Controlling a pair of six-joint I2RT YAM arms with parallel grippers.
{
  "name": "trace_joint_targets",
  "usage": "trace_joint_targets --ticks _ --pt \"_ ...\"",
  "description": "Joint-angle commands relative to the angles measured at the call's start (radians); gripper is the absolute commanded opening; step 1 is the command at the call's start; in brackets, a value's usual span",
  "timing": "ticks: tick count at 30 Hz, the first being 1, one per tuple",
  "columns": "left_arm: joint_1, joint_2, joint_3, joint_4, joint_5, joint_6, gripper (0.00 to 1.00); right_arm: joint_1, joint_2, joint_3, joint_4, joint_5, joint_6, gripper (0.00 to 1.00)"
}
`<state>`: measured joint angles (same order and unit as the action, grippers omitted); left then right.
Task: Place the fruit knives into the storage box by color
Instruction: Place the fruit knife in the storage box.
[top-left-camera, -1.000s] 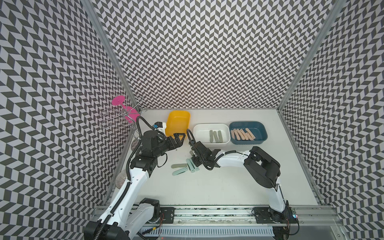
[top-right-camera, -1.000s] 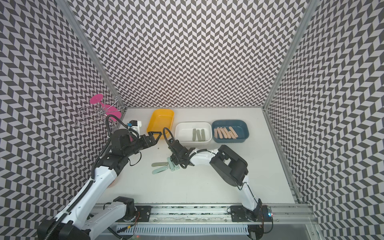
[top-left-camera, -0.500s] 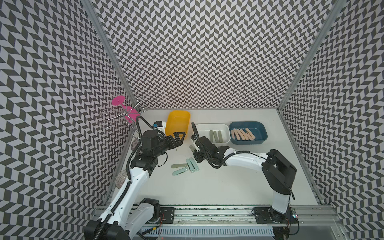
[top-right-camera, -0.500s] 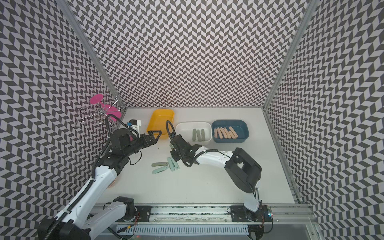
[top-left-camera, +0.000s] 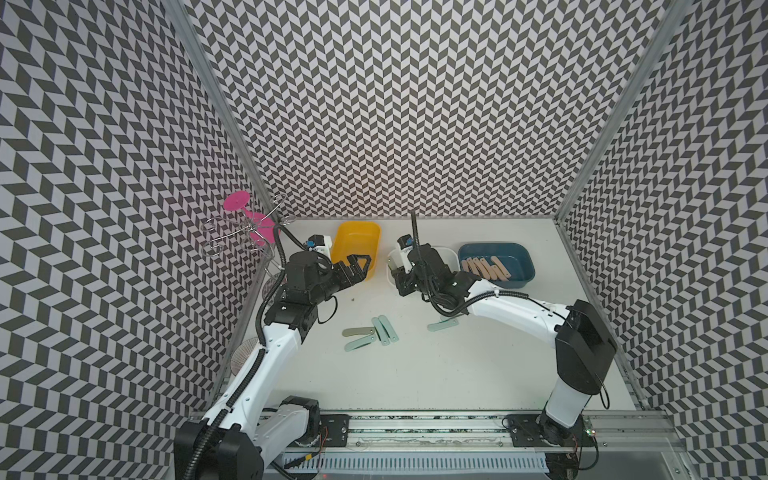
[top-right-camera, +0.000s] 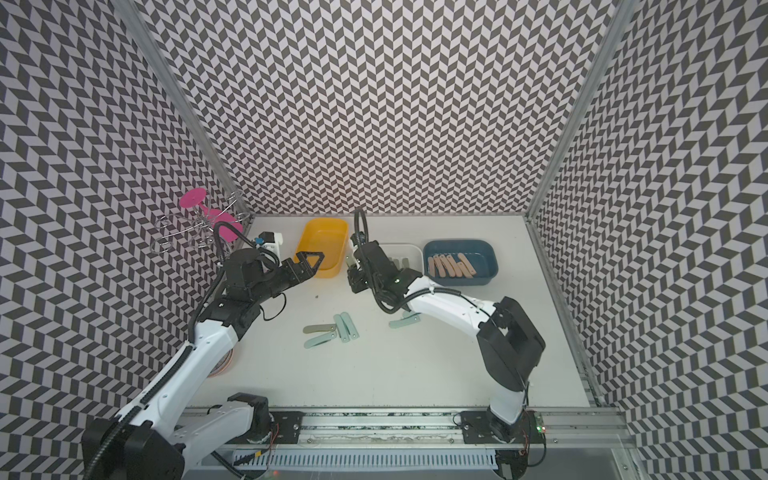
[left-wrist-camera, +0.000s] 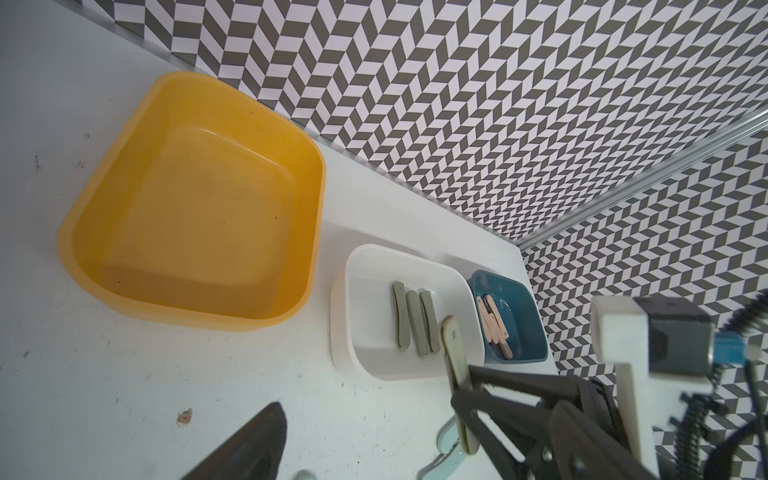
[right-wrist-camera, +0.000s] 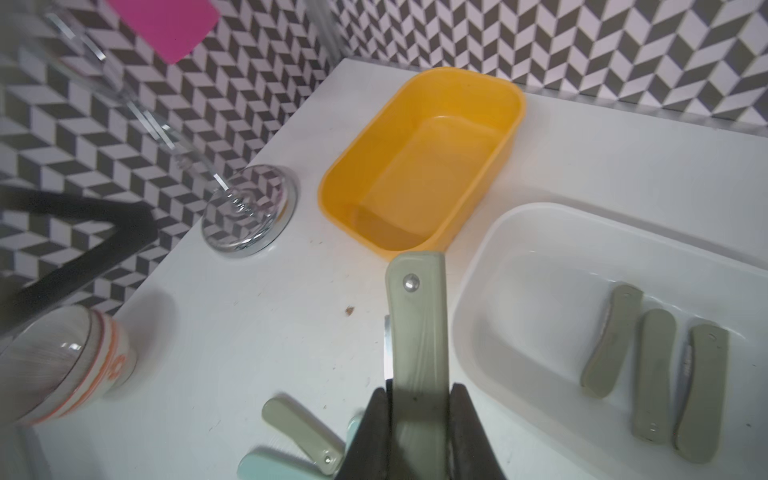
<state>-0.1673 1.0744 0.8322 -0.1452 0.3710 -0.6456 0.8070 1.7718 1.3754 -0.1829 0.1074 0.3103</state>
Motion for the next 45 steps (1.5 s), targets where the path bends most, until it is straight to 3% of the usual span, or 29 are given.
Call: trace_joint_targets --ticks 1,9,16,27,45 --pt "0.007 0.034 0.050 0.036 -0.006 -0.004 1.00 -0.057 0.000 0.011 0.069 0.000 0.109 0.18" --pt "0.006 0.102 0.069 0.063 0.028 0.004 1.00 -0.151 0.106 0.030 0.132 -0.031 0.287 0.18" --pt "0.006 0.128 0.064 0.082 0.045 0.006 1.00 -0.170 0.235 0.118 0.090 -0.050 0.344 0.18" --pt "0.006 0.141 0.057 0.103 0.071 0.006 1.00 -0.171 0.378 0.227 0.018 0.018 0.331 0.18" --pt "0.006 0.150 0.047 0.124 0.079 -0.004 1.00 -0.172 0.475 0.265 -0.030 0.079 0.263 0.18"
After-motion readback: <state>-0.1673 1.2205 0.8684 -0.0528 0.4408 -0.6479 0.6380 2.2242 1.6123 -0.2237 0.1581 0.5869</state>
